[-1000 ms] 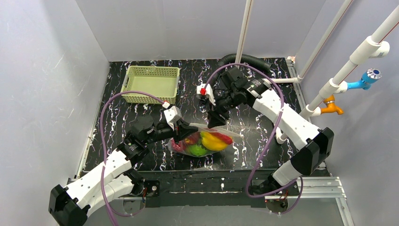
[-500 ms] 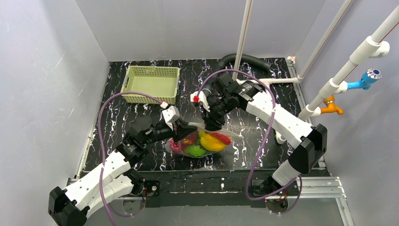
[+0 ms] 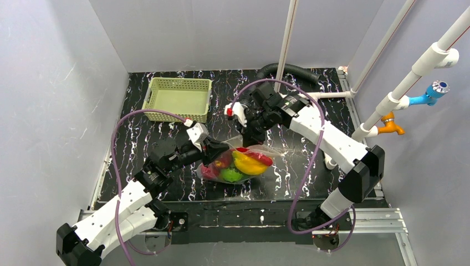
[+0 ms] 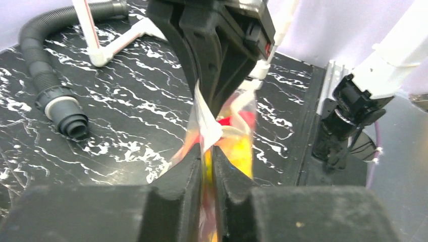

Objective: Open the zip-top bag and remove the fake food
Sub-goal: Open the zipper of the food storage bag at the center of the board.

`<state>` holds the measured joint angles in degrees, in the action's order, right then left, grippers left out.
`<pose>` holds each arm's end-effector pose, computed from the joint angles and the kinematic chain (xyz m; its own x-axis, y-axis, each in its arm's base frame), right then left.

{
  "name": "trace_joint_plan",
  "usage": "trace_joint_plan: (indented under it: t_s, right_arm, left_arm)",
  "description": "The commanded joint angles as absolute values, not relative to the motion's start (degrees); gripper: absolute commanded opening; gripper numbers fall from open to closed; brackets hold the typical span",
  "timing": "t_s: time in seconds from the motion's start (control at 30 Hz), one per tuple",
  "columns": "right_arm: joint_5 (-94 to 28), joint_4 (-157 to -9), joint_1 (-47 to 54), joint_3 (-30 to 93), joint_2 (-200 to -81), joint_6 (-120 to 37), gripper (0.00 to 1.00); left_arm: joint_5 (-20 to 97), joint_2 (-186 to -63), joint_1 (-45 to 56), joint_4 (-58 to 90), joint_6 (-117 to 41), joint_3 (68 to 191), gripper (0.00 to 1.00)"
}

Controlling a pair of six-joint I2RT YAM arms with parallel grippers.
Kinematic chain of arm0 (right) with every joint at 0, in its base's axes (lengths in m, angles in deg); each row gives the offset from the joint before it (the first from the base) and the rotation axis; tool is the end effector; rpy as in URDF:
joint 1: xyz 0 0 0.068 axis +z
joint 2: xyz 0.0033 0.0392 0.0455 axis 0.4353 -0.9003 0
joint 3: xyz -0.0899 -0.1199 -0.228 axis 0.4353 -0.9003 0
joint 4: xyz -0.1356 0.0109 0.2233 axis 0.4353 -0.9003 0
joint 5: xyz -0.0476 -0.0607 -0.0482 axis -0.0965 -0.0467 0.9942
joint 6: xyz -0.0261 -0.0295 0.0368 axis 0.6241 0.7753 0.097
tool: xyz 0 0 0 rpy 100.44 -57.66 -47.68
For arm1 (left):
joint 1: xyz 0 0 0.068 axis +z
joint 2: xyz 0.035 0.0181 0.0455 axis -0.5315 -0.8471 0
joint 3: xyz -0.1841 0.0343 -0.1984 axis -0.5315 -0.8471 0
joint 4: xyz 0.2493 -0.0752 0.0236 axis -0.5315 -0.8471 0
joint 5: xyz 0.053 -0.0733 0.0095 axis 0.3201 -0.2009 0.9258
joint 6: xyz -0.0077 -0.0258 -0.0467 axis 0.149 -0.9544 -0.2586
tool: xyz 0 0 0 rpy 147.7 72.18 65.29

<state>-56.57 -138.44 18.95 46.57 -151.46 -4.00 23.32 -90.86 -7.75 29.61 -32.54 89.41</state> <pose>0.2218 0.2459 0.3456 -0.1066 -0.7170 -0.6889 -0.9936 0.0508 0.1009 0.1306 -0.1275 0.3189 -0.0175 -0.1147 -0.9932 0.8956 0.4399 -0.0666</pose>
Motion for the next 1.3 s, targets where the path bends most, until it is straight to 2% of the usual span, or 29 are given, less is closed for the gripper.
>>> trace_joint_plan:
  t_s: [0.0, 0.17, 0.23, 0.27, 0.43, 0.53, 0.9, 1.07, 1.27]
  right_arm:
    - [-48.1, -136.8, 15.5, 50.0, -147.4, -5.9, 0.01]
    - [-41.9, -135.0, 14.4, 51.0, -146.5, -7.3, 0.01]
    - [-39.1, -134.2, 13.5, 51.9, -146.2, -8.1, 0.01]
    - [-37.6, -133.7, 12.9, 52.5, -146.1, -8.7, 0.01]
    - [-25.3, -129.9, 11.6, 54.3, -145.6, -10.8, 0.01]
    - [-19.4, -127.1, 11.6, 52.8, -145.5, -11.8, 0.01]
    - [-34.9, -124.3, 11.7, 41.8, -146.5, -20.2, 0.01]
    - [-36.0, -122.8, 12.3, 40.9, -148.1, -23.0, 0.01]
    - [-36.7, -122.8, 12.9, 41.3, -149.3, -23.6, 0.01]
  left_arm:
    - [26.8, -89.1, -7.5, 30.5, -32.8, 89.6, 0.21]
    - [30.4, -88.8, -7.5, 29.2, -34.0, 90.1, 0.82]
    - [32.1, -87.9, -7.5, 28.4, -34.5, 90.1, 0.95]
    - [33.0, -87.4, -7.5, 27.9, -34.8, 90.1, 0.98]
    - [39.4, -86.1, -7.5, 24.2, -39.0, 90.9, 0.98]
    - [41.9, -87.2, -7.5, 22.8, -46.8, 91.1, 0.98]
    - [43.5, -102.2, -8.1, 30.9, -86.2, 88.4, 0.98]
    - [51.9, -105.4, -10.2, 33.5, -90.8, 86.4, 0.93]
    - [57.0, -111.0, -11.2, 31.4, -92.5, 89.8, 0.8]
